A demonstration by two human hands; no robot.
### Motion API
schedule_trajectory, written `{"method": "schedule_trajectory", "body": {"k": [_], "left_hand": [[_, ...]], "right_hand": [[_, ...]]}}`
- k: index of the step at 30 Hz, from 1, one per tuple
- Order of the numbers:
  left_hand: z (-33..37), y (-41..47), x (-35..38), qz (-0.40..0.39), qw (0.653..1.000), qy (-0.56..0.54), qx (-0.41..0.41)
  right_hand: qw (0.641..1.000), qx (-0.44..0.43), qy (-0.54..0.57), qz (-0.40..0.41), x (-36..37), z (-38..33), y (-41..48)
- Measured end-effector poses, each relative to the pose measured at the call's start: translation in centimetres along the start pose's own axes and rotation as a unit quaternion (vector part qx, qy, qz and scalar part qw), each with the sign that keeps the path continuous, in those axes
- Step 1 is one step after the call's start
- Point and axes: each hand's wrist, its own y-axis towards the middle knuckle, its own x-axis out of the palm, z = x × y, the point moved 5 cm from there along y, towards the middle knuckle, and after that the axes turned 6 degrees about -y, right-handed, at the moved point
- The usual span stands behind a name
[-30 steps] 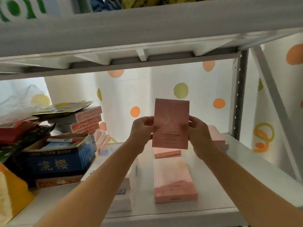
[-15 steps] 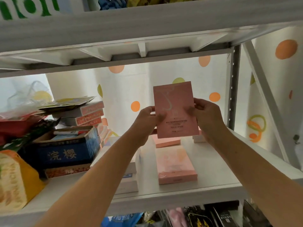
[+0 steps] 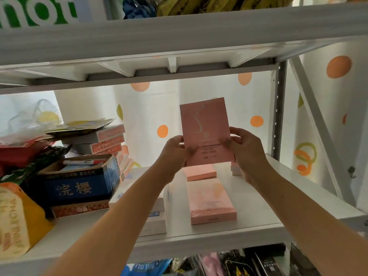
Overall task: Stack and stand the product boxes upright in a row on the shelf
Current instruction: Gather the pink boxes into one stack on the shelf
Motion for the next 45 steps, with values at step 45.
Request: {"method": "schedule_trajectory", "body": {"k": [45], "left_hand": [[-6.4, 0.3, 1.2, -0.068, 0.865, 0.481, -0.124]], "right_hand": [[0.929, 0.211, -0.28, -0.123, 1.3, 8.8, -4.3]]}}
